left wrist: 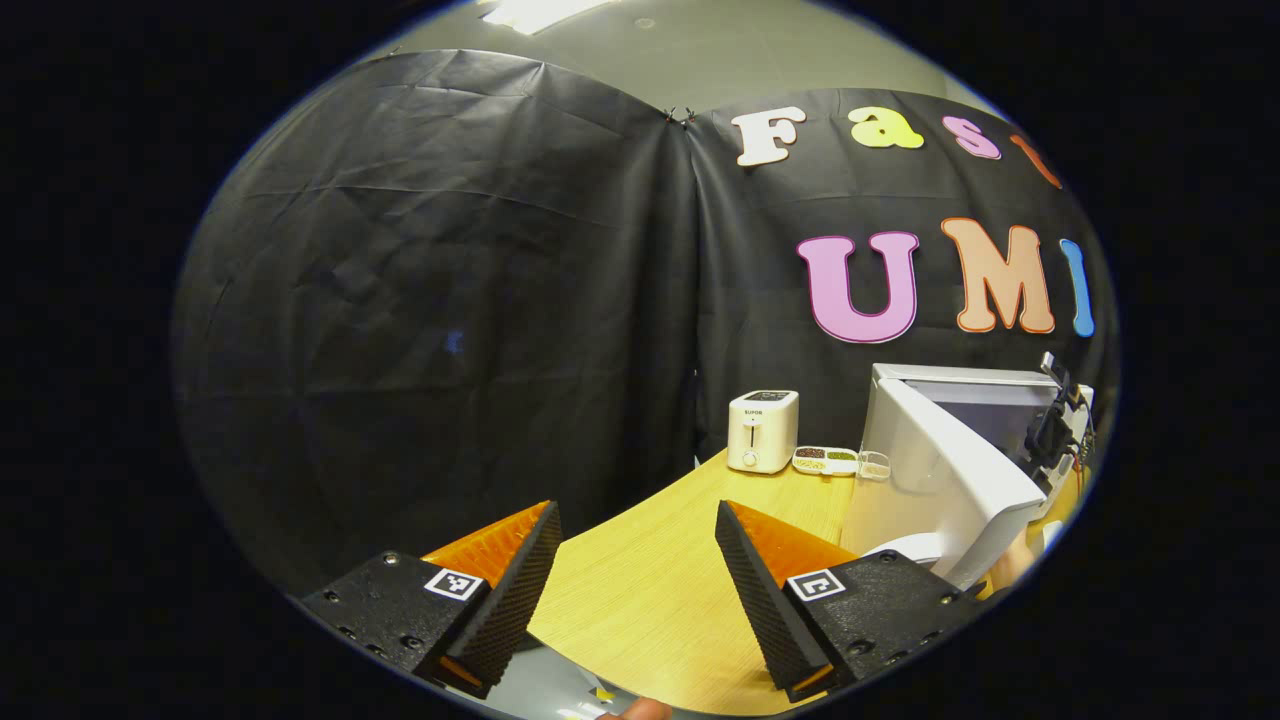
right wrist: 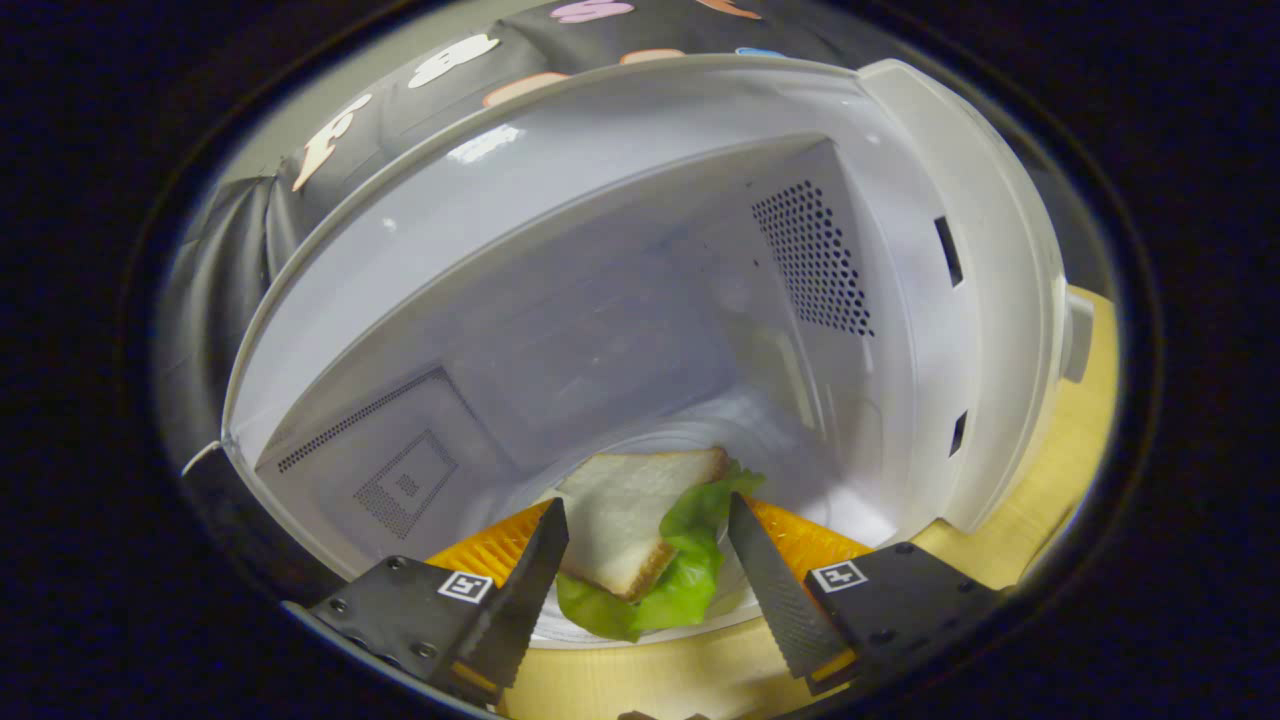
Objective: Open the microwave oven with the left hand, put the food in, and close the microwave oven.
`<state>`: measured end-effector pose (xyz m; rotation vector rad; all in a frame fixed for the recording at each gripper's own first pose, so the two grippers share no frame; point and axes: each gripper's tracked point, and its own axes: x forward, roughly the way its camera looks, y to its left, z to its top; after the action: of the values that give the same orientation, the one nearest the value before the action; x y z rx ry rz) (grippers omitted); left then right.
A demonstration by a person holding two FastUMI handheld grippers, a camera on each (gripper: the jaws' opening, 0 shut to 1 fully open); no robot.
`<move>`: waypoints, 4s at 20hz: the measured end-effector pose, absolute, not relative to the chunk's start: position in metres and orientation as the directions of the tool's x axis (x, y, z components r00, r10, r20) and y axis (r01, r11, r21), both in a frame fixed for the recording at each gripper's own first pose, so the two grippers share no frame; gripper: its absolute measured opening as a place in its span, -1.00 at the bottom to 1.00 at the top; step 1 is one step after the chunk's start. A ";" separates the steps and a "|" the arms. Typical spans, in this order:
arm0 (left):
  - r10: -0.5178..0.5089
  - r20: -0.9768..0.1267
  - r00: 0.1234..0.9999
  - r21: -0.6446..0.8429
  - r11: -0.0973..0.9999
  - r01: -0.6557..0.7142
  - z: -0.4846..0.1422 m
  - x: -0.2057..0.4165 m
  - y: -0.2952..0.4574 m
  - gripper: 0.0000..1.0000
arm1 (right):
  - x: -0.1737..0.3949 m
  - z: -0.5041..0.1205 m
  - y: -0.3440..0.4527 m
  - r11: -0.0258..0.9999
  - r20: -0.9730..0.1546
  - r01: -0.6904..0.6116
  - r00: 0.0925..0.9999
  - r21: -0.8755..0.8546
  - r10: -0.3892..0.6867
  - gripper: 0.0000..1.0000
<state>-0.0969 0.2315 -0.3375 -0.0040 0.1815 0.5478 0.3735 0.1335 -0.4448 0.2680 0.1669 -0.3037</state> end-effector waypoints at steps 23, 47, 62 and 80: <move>0.372 -0.184 0.910 -0.023 0.924 -0.382 -0.339 -0.084 0.193 0.43 | 0.169 -0.187 0.098 0.995 0.139 0.098 0.986 -0.027 -0.093 0.98; -0.031 -0.124 0.992 -0.114 0.993 0.017 -0.321 -0.022 -0.025 -0.87 | 0.024 -0.058 -0.046 0.963 0.292 0.244 0.935 -0.116 -0.202 0.82; -0.037 -0.092 0.995 -0.100 0.995 0.027 -0.318 0.068 -0.111 -0.87 | 0.129 -0.084 -0.074 0.987 0.271 0.145 0.955 -0.066 -0.122 0.82; -0.054 -0.103 0.993 -0.072 0.996 0.046 -0.330 0.123 -0.160 -0.87 | 0.190 -0.113 -0.114 0.981 0.205 0.180 0.965 -0.069 -0.162 0.82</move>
<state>0.1232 -0.1600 -0.3303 -0.0701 0.1046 -0.0502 0.1903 -0.1144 -0.1127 -0.0876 -0.1997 -0.1734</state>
